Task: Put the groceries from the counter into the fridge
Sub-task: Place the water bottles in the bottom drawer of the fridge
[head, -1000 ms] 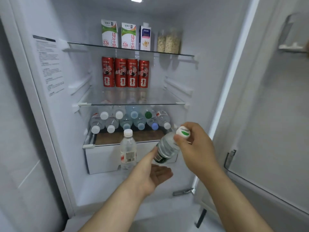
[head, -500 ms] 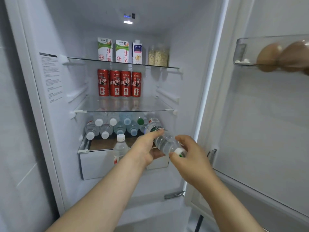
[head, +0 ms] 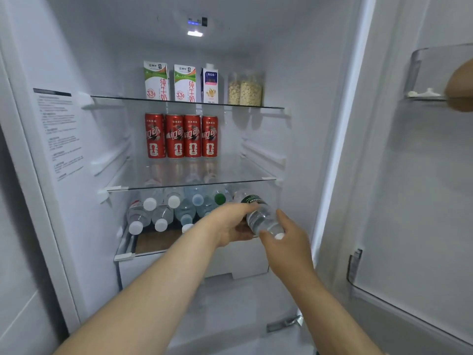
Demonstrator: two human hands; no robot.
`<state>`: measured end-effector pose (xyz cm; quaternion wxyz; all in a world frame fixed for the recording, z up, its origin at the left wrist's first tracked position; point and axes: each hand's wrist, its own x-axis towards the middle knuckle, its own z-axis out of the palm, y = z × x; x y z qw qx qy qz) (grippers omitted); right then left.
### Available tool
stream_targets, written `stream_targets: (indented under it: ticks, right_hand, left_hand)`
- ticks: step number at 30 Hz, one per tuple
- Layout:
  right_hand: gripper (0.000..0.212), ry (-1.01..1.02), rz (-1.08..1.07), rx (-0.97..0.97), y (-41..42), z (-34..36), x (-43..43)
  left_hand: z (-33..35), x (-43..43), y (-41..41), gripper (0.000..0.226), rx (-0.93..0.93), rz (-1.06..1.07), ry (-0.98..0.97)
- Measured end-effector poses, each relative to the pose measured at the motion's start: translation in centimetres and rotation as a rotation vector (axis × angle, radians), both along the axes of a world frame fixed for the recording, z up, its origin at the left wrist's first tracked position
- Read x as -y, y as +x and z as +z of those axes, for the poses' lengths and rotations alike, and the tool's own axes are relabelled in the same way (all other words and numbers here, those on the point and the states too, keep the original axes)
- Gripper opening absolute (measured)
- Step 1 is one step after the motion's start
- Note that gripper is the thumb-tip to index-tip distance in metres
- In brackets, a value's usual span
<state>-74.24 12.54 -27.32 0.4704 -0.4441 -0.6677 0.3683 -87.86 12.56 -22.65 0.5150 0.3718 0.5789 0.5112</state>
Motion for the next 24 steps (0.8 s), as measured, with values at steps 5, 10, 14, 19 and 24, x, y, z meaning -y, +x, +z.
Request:
stream_targets:
  ticks: [5,10,14,19,24]
  right_hand:
    - [0.056,0.03,-0.09,-0.029,-2.6,-1.0,-4.3]
    - [0.044,0.049,-0.093,-0.022,-4.9,-1.9,-7.0]
    - [0.043,0.082,-0.062,0.01,-6.5,-2.4,-8.9]
    - [0.053,0.085,0.009,0.073,-8.1,-2.3,-11.8]
    - [0.037,0.121,0.064,0.169,-9.0,-2.5,-14.5]
  left_hand:
    - [0.4,-0.5,-4.6,0.019,-0.968,0.053,0.146]
    - [-2.3,-3.1,-9.5,0.038,-1.431,0.049,0.103]
    - [-3.2,-6.1,-12.5,0.064,-1.544,0.038,0.022]
    - [-3.3,-7.6,-13.8,0.065,-1.551,0.004,-0.055]
    - [-4.3,-8.3,-14.9,0.064,-1.627,0.022,-0.023]
